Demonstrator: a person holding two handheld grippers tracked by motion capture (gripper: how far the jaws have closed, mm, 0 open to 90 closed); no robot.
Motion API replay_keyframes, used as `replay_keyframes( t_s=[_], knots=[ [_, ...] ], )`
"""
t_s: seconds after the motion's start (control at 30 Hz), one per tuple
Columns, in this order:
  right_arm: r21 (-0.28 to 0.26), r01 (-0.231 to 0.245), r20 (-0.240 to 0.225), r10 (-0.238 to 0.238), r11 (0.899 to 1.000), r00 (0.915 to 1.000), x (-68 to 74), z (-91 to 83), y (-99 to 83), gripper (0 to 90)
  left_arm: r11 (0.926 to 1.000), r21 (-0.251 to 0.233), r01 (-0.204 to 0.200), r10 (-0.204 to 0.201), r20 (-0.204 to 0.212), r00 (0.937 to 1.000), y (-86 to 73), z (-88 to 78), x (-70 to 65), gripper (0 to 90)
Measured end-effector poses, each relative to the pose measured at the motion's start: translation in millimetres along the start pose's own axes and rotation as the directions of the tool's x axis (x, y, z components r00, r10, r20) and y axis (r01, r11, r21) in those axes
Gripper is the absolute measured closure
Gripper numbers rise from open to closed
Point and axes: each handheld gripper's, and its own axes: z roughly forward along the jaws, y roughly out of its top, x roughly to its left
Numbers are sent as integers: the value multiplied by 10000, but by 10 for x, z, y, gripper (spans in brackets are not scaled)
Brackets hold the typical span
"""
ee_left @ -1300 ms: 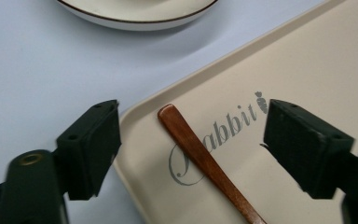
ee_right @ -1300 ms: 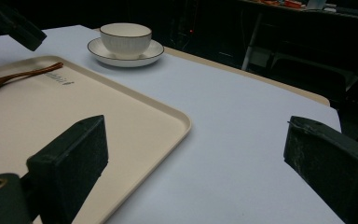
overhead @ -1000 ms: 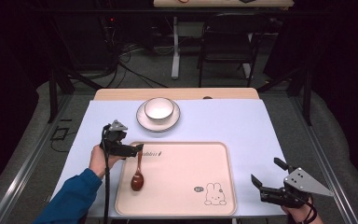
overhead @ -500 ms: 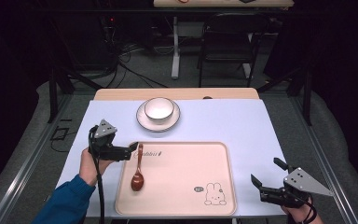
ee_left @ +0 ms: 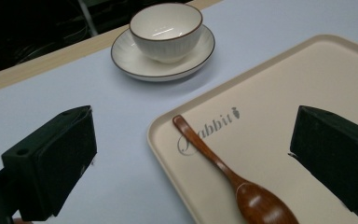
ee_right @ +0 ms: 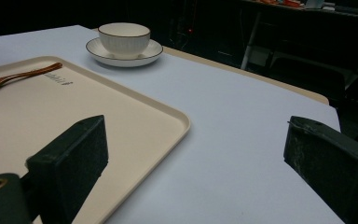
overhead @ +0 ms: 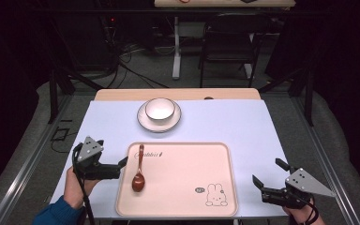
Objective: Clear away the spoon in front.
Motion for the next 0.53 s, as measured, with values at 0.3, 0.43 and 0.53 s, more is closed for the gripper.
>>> replay_keyframes(
  t_s=[0.3, 0.43, 0.53],
  knots=[
    [35, -48, 0, 48, 10000, 10000, 4, 6, 2, 56, 9977, -136, 670, -674, -329, 9972, -311, -50, 70, 3],
    [52, -31, 4, 31, 10000, 10000, 0, 6, 0, 56, 9967, 80, 811, -808, -247, 9964, -348, 24, 86, 3],
    [61, -48, 19, 48, 10000, 10000, -6, 7, -2, 56, 9954, 245, 929, -926, -119, 9956, -375, 79, 97, 2]
  ],
)
